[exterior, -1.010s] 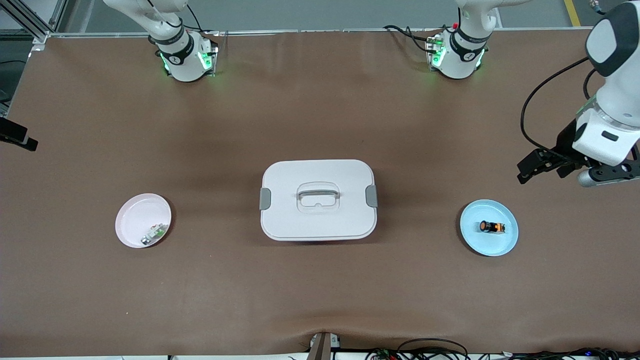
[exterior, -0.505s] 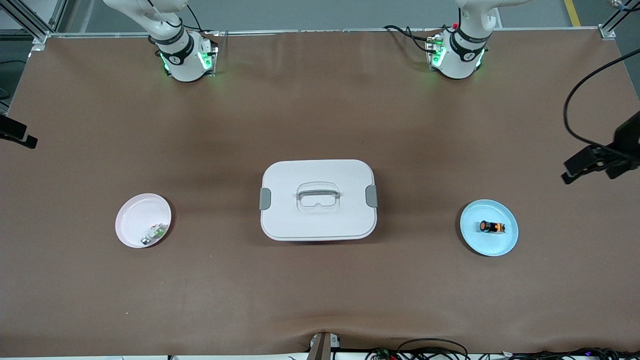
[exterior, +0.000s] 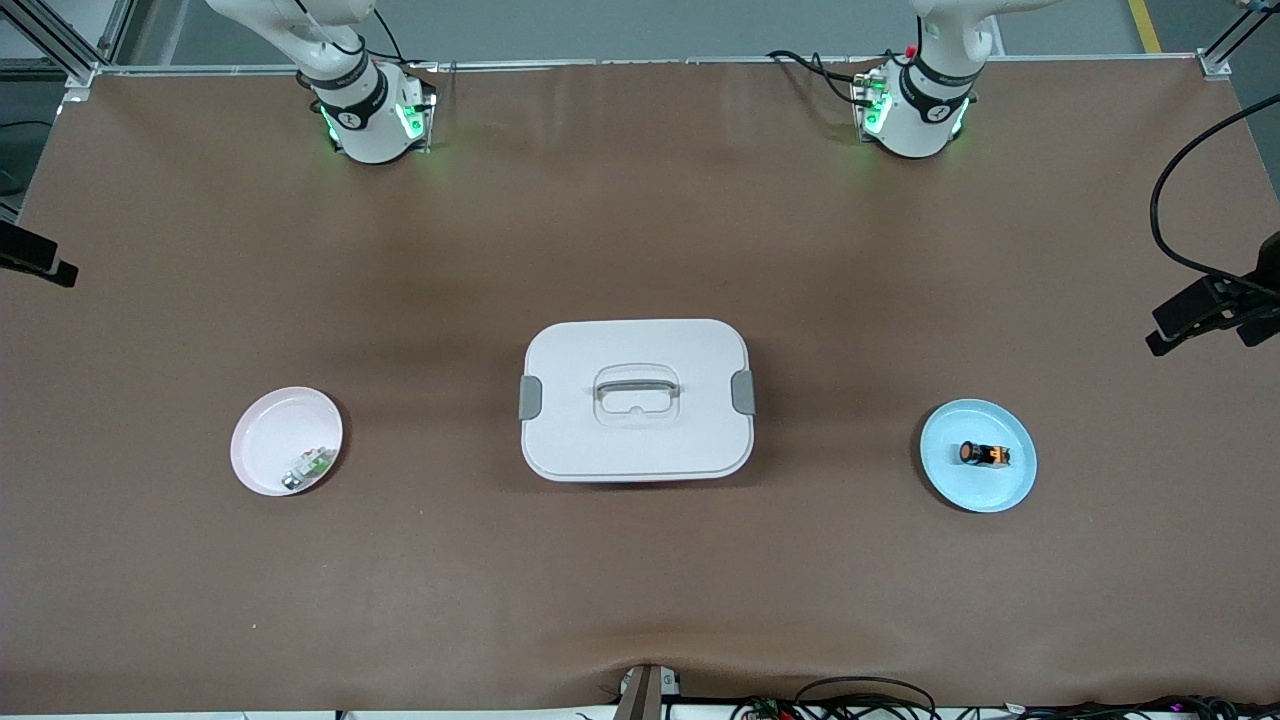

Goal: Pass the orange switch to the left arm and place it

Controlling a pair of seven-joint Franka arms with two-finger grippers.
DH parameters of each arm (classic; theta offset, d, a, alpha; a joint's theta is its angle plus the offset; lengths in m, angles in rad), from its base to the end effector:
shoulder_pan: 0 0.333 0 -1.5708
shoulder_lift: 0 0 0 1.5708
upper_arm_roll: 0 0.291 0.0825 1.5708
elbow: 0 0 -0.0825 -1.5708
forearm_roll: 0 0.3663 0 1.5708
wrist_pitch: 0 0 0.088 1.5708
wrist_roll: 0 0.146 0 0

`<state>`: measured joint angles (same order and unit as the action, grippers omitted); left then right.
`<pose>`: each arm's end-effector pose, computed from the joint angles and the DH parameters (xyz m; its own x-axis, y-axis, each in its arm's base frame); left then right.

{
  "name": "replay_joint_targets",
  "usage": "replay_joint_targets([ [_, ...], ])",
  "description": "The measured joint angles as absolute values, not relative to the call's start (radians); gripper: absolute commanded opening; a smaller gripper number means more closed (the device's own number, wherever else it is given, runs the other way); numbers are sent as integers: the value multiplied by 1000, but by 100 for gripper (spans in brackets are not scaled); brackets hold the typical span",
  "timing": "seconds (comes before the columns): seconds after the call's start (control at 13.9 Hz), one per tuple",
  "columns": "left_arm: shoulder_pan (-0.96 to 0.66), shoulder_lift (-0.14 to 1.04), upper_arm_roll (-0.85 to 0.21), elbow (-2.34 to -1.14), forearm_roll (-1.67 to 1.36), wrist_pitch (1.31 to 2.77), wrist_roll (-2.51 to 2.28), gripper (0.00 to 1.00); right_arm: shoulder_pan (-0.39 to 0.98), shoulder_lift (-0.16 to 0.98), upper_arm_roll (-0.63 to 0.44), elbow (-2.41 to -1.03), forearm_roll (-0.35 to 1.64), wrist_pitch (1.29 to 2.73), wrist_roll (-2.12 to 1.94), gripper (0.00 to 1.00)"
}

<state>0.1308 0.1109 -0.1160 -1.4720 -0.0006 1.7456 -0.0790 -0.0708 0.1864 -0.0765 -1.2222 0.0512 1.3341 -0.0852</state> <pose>0.5917 0.0120 0.5617 0.9822 0.0963 0.1611 0.0933 -0.9953 0.0262 0.5557 -0.0696 0.5925 0.9963 -0.0495 -0.0704 -0.0526 -0.9977 -0.0425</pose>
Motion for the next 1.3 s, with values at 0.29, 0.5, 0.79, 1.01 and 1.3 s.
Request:
replay_joint_targets([
  [0.29, 125, 111, -116, -1472, -1, 1744, -77, 100, -71, 186, -76, -1222, 49, 1342, -104, 100],
  [0.5, 56, 111, -52, -1472, -4, 1744, -77, 100, -70, 186, -74, -1222, 49, 1343, -107, 100],
  [0.79, -8, 111, 25, -1472, -23, 1744, -76, 100, -70, 186, -72, -1222, 47, 1346, -108, 100],
  [1.01, -13, 111, 30, -1472, -23, 1744, -76, 100, -70, 186, -71, -1222, 47, 1350, -109, 100],
  [1.3, -12, 104, 35, -1468, -23, 1738, -75, 100, -70, 186, -70, -1222, 47, 1352, -109, 100],
])
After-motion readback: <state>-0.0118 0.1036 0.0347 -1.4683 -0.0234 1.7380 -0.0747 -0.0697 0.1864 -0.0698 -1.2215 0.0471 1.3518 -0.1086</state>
